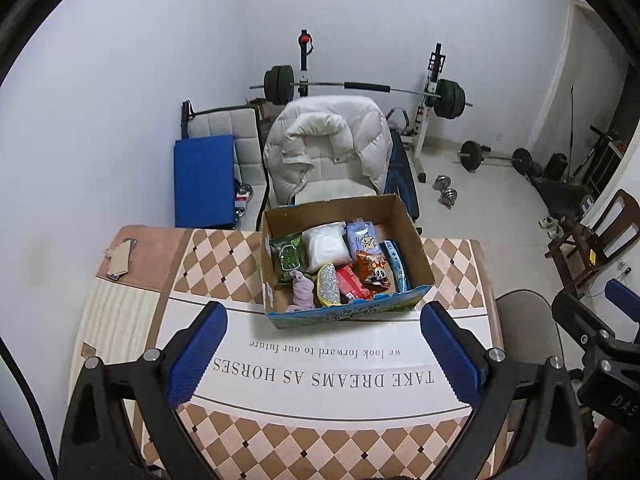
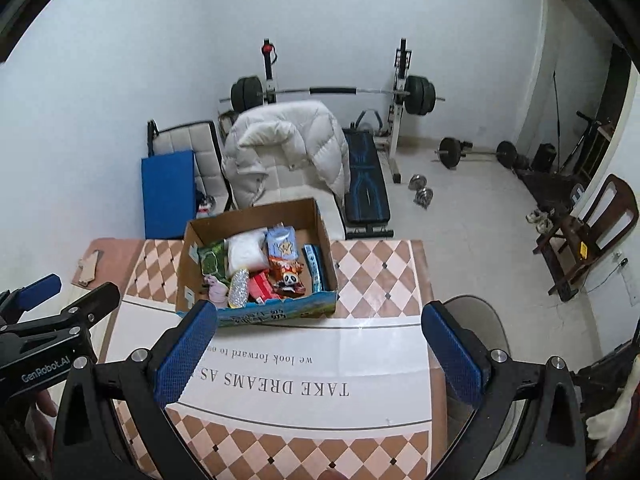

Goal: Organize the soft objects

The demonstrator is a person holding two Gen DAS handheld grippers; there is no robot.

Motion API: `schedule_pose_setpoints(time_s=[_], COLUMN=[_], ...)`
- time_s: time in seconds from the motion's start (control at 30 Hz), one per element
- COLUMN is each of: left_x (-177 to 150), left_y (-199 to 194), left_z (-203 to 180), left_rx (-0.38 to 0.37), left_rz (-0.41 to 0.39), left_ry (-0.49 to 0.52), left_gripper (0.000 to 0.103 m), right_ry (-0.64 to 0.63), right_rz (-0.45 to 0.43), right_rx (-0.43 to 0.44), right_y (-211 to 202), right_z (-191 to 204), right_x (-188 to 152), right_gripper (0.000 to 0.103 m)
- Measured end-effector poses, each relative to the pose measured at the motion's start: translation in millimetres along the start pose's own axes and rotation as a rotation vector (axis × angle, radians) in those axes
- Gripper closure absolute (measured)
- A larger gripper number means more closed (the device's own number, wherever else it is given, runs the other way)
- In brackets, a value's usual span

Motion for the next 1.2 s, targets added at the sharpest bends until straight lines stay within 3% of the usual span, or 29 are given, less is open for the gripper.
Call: schedule_pose_setpoints(time_s=[0.5,0.83,1.2], left_x=[-12,-8,-6], left_y=[-39,-48,-48], left_z=[-3,1,5], left_rx=[0.000,0.052,0.064], left_rz=[-0.048,-0.073,-0.081], left_ry=[0.007,-0.012,-0.015], left_gripper=[0.004,0.000,0.000], right_ry=[-0.037,-0.008,-0.032], right_rz=[-0.059,-0.062,-0.090], right_rx=[-0.008,-0.045,-0.020], right_y=[-69,-62,-68], right_z=[0,-8,2], right_x=[-8,-1,7], right_gripper=[0.000,0.000,0.000])
Point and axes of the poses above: each gripper's, at about its wrist camera, not at the fingertips, and y roughly the way its jaws point, z to its left, x to its top, the point moved 6 cm from there along y, roughly the way its jaws point, and after that the axes turned 9 degrees about y, right-handed, at the moved point
